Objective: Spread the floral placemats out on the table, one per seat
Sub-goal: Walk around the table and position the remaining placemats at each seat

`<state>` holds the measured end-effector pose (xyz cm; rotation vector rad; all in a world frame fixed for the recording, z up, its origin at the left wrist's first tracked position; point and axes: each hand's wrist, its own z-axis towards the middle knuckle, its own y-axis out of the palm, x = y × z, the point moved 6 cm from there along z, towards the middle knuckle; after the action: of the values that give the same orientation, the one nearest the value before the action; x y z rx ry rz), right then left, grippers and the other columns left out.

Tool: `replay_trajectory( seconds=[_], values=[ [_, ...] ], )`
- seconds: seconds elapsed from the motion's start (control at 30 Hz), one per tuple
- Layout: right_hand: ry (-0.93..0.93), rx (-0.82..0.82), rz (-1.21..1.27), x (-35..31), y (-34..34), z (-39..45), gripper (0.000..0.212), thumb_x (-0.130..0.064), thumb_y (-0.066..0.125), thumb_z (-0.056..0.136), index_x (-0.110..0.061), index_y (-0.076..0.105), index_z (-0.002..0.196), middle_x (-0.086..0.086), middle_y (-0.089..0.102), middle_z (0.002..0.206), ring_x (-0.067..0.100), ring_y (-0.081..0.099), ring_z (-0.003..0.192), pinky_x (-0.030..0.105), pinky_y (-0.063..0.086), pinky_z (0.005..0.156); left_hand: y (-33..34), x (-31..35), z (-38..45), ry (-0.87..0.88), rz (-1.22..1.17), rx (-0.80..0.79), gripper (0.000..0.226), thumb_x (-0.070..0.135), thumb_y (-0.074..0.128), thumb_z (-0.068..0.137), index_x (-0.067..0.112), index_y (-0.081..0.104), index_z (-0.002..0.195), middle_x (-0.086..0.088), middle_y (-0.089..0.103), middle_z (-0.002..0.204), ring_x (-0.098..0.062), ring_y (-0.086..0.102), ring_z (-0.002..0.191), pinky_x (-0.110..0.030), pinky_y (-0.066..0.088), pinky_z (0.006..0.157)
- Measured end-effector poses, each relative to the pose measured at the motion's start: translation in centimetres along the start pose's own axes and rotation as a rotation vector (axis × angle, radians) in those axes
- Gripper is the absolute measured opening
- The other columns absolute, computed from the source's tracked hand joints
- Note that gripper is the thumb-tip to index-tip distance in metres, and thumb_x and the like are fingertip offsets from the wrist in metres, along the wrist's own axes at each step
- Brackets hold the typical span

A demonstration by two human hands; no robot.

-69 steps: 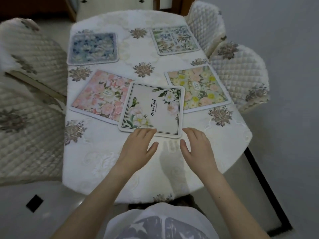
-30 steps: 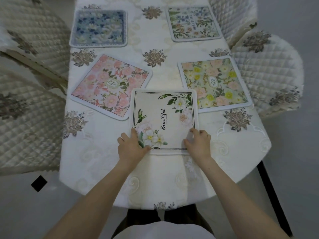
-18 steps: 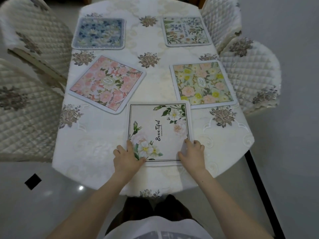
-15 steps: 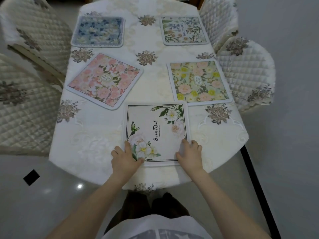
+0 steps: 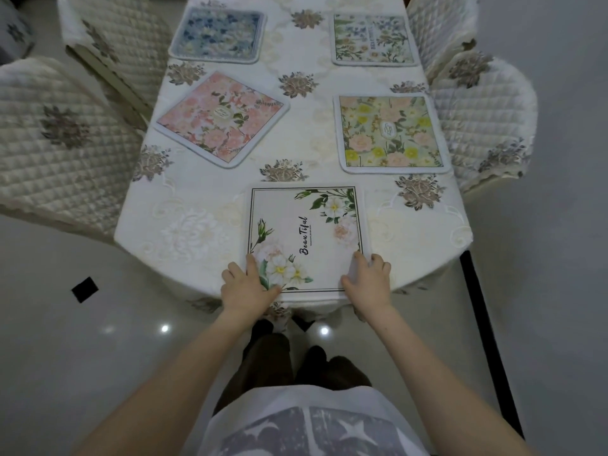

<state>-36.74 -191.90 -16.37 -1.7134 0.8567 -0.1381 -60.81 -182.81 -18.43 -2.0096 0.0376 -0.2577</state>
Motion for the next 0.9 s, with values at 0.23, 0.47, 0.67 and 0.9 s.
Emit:
replay_trajectory(
  seconds=[0.23,0.47,0.67,0.9],
  values=[
    [-0.099,-0.002,-0.086,-0.1,0.2,-0.7,0.059,-0.030,0.049,0.089,-0.008,0.030,0.140,0.027,0.025,0.147,0.038,0.025,0.133,0.042,0.026,0.110,-0.4,1.0,-1.0,0.105,0.117,0.103,0.086,0.062,0.047,0.083,0.007,0.019,0.142,-0.023,0.031,0.137,-0.035,0.032,0.122,-0.041,0.037,0.097],
    [-0.246,-0.026,-0.120,-1.0,0.7,-1.1,0.054,-0.021,0.039,0.095,-0.005,0.024,0.145,0.019,0.022,0.155,0.030,0.015,0.145,0.035,0.015,0.119,-0.5,1.9,-1.2,0.254,0.154,0.096,0.073,0.050,0.043,0.090,0.005,0.019,0.142,-0.018,0.021,0.152,-0.032,0.020,0.139,-0.041,0.026,0.112],
    [-0.204,-0.026,-0.197,-1.9,-0.4,0.5,0.033,-0.018,0.044,0.089,-0.006,0.048,0.119,0.014,0.048,0.128,0.031,0.042,0.116,0.038,0.042,0.091,-1.8,2.4,-0.4,0.304,0.143,0.097,0.056,0.047,0.052,0.082,0.010,0.041,0.123,-0.015,0.045,0.125,-0.030,0.041,0.112,-0.037,0.040,0.091],
    [-0.137,0.045,-0.088,-4.2,-3.2,4.3,0.030,-0.016,0.047,0.088,-0.006,0.054,0.116,0.016,0.053,0.123,0.035,0.048,0.107,0.041,0.042,0.086,-5.2,4.1,3.6,0.438,0.058,0.086,0.055,0.040,0.051,0.086,0.011,0.039,0.131,-0.011,0.048,0.126,-0.028,0.045,0.112,-0.037,0.041,0.089]
  ],
)
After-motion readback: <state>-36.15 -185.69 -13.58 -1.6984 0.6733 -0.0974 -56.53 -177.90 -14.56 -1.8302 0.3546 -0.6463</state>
